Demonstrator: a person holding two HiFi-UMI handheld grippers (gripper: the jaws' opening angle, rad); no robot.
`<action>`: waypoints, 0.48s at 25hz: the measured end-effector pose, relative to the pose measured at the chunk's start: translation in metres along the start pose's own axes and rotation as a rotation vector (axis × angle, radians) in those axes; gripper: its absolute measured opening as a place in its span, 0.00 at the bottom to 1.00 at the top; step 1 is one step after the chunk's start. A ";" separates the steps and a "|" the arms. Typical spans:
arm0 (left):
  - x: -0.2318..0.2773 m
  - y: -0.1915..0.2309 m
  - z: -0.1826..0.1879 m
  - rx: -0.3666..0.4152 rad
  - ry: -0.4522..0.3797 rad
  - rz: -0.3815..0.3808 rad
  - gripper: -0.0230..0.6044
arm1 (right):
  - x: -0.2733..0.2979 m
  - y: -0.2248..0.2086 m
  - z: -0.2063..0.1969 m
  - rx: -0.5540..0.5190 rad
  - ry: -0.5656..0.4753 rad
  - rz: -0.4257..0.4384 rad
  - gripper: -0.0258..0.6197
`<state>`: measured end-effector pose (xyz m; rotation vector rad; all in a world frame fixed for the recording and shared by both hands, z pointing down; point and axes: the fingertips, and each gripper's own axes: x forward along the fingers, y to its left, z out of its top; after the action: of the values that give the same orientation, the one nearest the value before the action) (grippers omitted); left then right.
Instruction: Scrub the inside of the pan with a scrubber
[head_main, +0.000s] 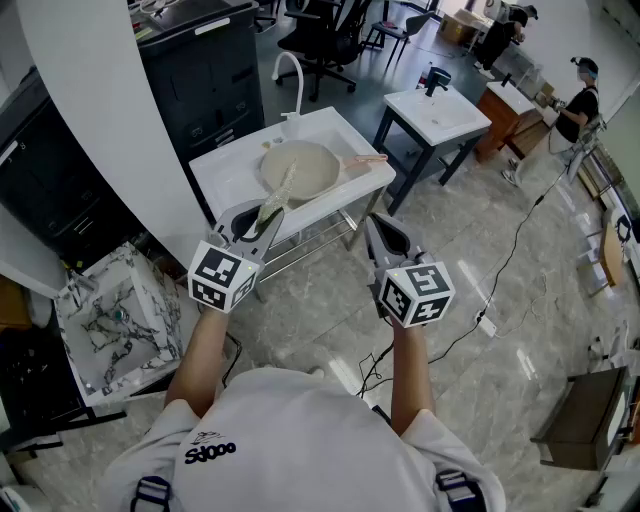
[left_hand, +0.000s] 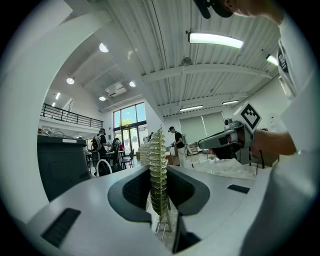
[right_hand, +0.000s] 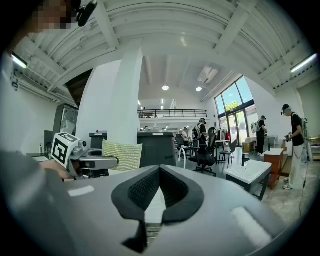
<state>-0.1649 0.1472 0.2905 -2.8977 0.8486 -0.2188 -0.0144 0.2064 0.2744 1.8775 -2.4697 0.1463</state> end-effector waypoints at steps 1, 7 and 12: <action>0.000 0.001 0.000 -0.001 0.000 0.001 0.16 | 0.001 0.000 0.000 -0.003 0.000 0.001 0.05; 0.003 0.003 -0.003 -0.008 0.005 0.003 0.16 | 0.004 0.000 0.001 -0.028 0.008 0.004 0.05; 0.004 0.003 -0.003 -0.009 0.003 0.005 0.16 | 0.005 -0.001 0.002 -0.050 -0.001 -0.001 0.05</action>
<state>-0.1632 0.1425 0.2931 -2.9043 0.8602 -0.2198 -0.0145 0.2009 0.2728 1.8598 -2.4497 0.0827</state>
